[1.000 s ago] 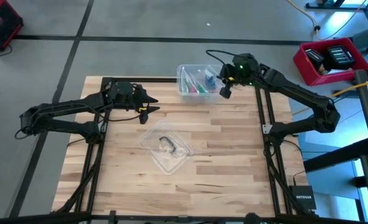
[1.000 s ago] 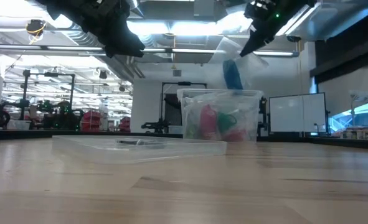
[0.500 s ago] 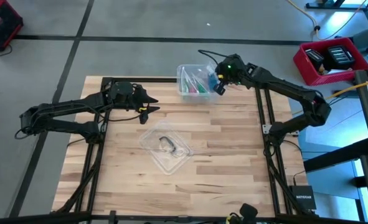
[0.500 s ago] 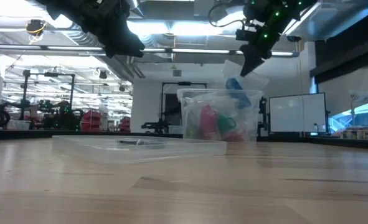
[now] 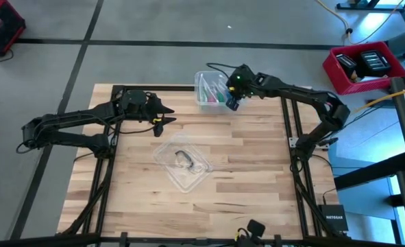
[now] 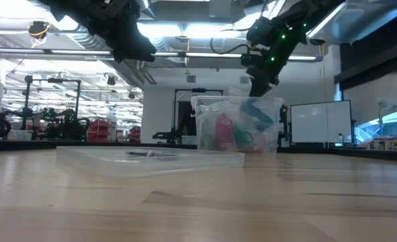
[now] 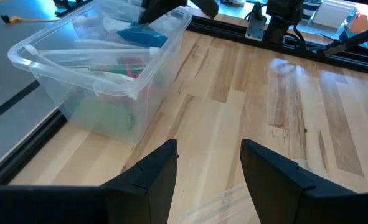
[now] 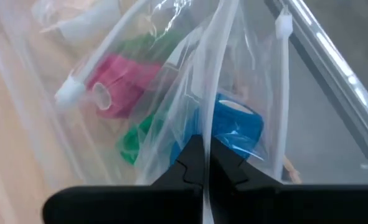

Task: Roll bandage
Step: Put the packed blue bandage into the transparent bin

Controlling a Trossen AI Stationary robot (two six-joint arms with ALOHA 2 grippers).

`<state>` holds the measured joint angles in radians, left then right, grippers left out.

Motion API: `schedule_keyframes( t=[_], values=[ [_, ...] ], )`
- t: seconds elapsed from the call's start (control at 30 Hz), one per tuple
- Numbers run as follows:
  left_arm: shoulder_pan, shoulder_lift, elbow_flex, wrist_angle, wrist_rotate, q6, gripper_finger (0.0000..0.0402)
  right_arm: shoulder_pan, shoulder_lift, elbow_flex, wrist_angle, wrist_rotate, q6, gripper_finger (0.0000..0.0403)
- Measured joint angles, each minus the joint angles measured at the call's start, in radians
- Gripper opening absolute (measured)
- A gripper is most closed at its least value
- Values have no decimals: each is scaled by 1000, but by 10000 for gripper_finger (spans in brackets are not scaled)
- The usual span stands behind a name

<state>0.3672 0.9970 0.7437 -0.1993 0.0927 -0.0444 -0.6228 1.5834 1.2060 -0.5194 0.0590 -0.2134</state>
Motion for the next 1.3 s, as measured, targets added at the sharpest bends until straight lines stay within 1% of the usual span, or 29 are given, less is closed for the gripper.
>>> schedule_keyframes(
  t=[0.1,0.2,0.4,0.67,0.83,1.0,1.07,1.13,1.3],
  values=[
    [0,0,0,0,0,0,169,-5,21,0,36,5,3,5],
    [0,0,0,0,0,-5,169,-23,41,0,46,7,40,5],
    [0,0,0,0,0,-6,169,-54,92,0,48,-19,103,5],
    [0,1,0,-1,0,-8,169,-52,126,0,63,-29,111,5],
    [-3,1,0,-2,0,-7,169,-52,158,1,66,-57,130,5],
    [-17,1,0,-4,0,-1,169,-50,152,0,69,-35,152,6],
    [-22,1,0,-4,0,5,169,-51,138,-1,58,-37,164,15],
    [-26,1,0,-3,1,12,169,-51,113,-2,33,-39,165,35],
    [-27,1,0,-3,1,12,169,-51,33,-2,-13,-63,165,117]
  ],
)
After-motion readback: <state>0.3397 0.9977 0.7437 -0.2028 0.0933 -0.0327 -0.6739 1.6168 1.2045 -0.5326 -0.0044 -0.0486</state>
